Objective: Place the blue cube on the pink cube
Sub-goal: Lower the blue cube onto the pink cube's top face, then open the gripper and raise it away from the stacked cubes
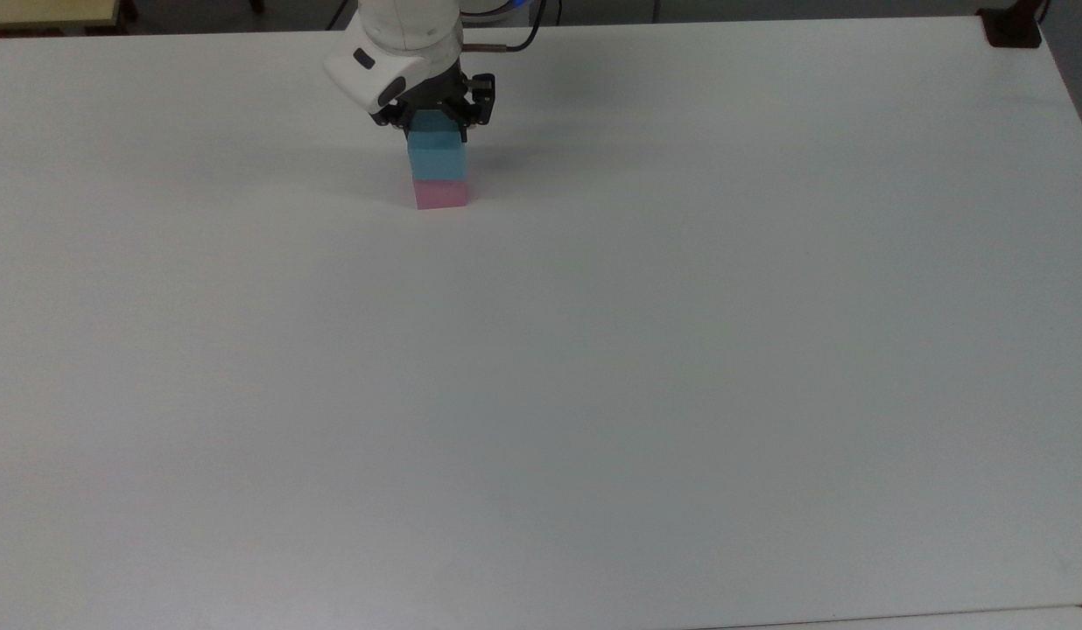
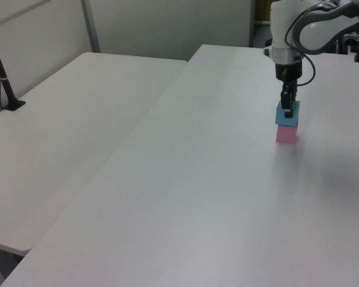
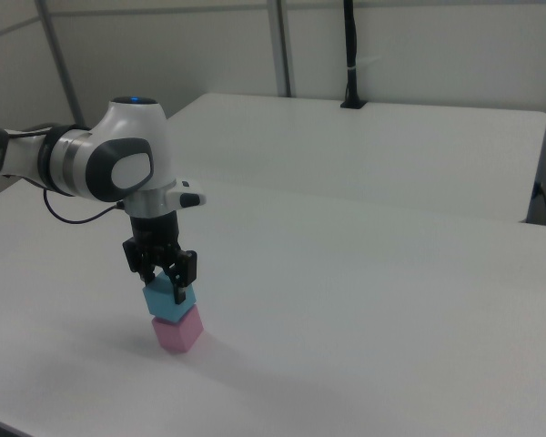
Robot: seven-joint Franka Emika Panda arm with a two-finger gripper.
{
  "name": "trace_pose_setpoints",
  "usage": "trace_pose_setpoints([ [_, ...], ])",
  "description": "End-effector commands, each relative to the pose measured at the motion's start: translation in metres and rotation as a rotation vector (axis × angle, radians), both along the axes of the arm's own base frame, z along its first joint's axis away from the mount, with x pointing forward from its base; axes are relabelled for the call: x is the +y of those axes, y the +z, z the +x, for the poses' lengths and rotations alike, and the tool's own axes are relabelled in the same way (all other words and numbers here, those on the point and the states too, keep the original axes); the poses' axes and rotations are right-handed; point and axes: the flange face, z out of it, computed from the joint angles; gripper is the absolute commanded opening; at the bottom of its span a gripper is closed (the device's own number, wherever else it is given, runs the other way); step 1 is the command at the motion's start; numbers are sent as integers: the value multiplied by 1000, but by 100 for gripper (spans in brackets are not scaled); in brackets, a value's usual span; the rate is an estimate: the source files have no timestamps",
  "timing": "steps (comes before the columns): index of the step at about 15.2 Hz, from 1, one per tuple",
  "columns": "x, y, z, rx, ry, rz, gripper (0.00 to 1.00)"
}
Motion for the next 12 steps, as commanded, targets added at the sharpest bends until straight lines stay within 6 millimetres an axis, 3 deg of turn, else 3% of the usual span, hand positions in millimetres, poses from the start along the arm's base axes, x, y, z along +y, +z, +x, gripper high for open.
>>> trace_pose_setpoints([
  [1,-2,3,0,-20,-15,-16,100],
  [6,-6,12,0,-15,-26,-18,100],
  [7,-10,25,2,-6,-38,-19,100],
  [12,-31,122,16,-3,-88,-20,100],
])
